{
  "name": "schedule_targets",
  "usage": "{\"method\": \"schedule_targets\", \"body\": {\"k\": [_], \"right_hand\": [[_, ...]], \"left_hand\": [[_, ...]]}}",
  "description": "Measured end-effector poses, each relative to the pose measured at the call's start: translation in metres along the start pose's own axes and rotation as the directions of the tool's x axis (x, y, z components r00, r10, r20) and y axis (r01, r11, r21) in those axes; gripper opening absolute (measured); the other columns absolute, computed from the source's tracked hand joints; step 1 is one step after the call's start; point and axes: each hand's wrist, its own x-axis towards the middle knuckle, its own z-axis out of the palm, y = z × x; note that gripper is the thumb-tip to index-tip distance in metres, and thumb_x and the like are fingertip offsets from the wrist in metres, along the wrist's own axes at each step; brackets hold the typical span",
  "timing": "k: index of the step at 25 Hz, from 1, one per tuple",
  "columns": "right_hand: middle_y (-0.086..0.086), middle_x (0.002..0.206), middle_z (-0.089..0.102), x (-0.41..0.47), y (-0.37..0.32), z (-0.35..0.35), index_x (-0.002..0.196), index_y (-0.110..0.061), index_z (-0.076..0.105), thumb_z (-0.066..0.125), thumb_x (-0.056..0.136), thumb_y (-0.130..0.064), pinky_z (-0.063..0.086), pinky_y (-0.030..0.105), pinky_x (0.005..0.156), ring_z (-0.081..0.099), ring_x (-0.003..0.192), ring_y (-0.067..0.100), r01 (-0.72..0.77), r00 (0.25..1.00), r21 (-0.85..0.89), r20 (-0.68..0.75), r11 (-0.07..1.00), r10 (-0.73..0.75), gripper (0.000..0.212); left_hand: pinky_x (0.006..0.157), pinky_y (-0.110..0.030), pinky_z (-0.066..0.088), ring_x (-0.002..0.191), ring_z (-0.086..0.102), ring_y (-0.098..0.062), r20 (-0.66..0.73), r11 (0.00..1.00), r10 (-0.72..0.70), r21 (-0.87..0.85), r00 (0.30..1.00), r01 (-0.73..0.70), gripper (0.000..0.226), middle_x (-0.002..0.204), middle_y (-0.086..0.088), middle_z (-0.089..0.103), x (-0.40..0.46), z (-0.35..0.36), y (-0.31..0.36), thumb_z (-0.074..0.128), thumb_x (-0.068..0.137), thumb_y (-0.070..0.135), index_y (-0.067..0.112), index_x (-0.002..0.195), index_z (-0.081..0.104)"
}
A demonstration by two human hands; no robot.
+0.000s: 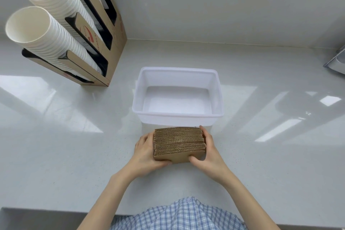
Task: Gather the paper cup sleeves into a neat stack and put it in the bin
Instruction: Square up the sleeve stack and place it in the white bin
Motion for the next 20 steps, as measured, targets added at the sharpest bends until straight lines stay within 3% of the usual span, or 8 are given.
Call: {"method": "schedule_targets", "body": {"k": [2, 4, 6, 8, 10, 15, 20], "right_hand": [[-0.007, 0.135, 0.036, -0.001, -0.001, -0.001, 0.141, -0.028, 0.009, 0.066, 0.075, -0.008, 0.029, -0.006, 0.087, 0.036, 0.124, 0.005, 0.008, 1.0, -0.001, -0.002, 1.0, -0.008, 0.09], [-0.006, 0.136, 0.036, -0.002, -0.006, -0.003, 0.141, -0.031, 0.009, 0.067, 0.073, -0.011, 0.03, 0.008, 0.094, 0.037, 0.125, 0.007, 0.012, 1.0, 0.019, 0.025, 1.0, -0.012, 0.091], [-0.009, 0.134, 0.036, -0.006, -0.014, -0.006, 0.139, -0.035, 0.011, 0.066, 0.071, -0.015, 0.034, 0.017, 0.096, 0.042, 0.121, 0.005, -0.017, 0.997, 0.097, 0.075, 0.995, 0.01, 0.089], [-0.02, 0.122, 0.039, -0.01, -0.026, -0.008, 0.134, -0.039, 0.014, 0.064, 0.068, -0.021, 0.044, 0.007, 0.081, 0.054, 0.102, -0.009, -0.056, 0.99, 0.194, 0.136, 0.979, 0.029, 0.085], [-0.024, 0.11, 0.036, -0.012, -0.035, -0.009, 0.132, -0.035, 0.018, 0.063, 0.066, -0.024, 0.044, -0.001, 0.065, 0.054, 0.083, -0.025, -0.073, 0.984, 0.242, 0.177, 0.967, 0.03, 0.081], [-0.014, 0.11, 0.052, -0.01, -0.044, -0.012, 0.128, -0.034, 0.029, 0.066, 0.064, -0.031, 0.047, 0.006, 0.069, 0.06, 0.083, -0.014, -0.07, 0.977, 0.229, 0.21, 0.971, 0.021, 0.073], [-0.013, 0.112, 0.053, -0.007, -0.065, -0.023, 0.112, -0.039, 0.037, 0.069, 0.059, -0.044, 0.047, 0.011, 0.073, 0.059, 0.086, -0.011, -0.075, 0.952, 0.087, 0.303, 0.993, 0.046, 0.062]], "left_hand": [[0.108, -0.035, 0.024, 0.126, 0.027, -0.017, 0.019, 0.999, -0.008, -0.052, 1.0, 0.009, 0.1, 0.128, 0.008, 0.041, -0.001, -0.003, 0.0, 0.059, 0.042, 0.059, 0.027, 0.132, 0.028], [0.105, -0.031, 0.028, 0.123, 0.031, -0.012, 0.052, 0.986, -0.026, -0.165, 0.998, 0.034, 0.09, 0.121, 0.016, 0.041, -0.004, -0.006, 0.0, 0.064, 0.045, 0.054, 0.035, 0.126, 0.03], [0.1, -0.026, 0.038, 0.115, 0.045, -0.008, 0.126, 0.935, -0.028, -0.348, 0.992, 0.071, 0.076, 0.122, 0.011, 0.047, -0.01, -0.012, 0.004, 0.069, 0.05, 0.048, 0.043, 0.117, 0.034], [0.085, -0.017, 0.048, 0.106, 0.055, -0.003, 0.183, 0.86, -0.001, -0.502, 0.983, 0.094, 0.069, 0.122, 0.003, 0.052, -0.016, -0.02, 0.011, 0.069, 0.054, 0.045, 0.043, 0.114, 0.036], [0.075, -0.011, 0.047, 0.102, 0.057, 0.002, 0.164, 0.803, 0.018, -0.59, 0.986, 0.083, 0.067, 0.12, 0.004, 0.054, -0.02, -0.027, 0.018, 0.067, 0.055, 0.045, 0.039, 0.115, 0.037], [0.072, -0.008, 0.047, 0.097, 0.059, 0.005, 0.049, 0.754, 0.016, -0.657, 0.999, 0.02, 0.064, 0.117, 0.006, 0.058, -0.02, -0.04, 0.035, 0.064, 0.054, 0.046, 0.035, 0.114, 0.043], [0.072, -0.009, 0.048, 0.093, 0.061, 0.005, 0.077, 0.761, 0.031, -0.648, 0.997, 0.026, 0.063, 0.114, 0.005, 0.059, -0.018, -0.056, 0.039, 0.064, 0.052, 0.047, 0.034, 0.111, 0.046]]}}
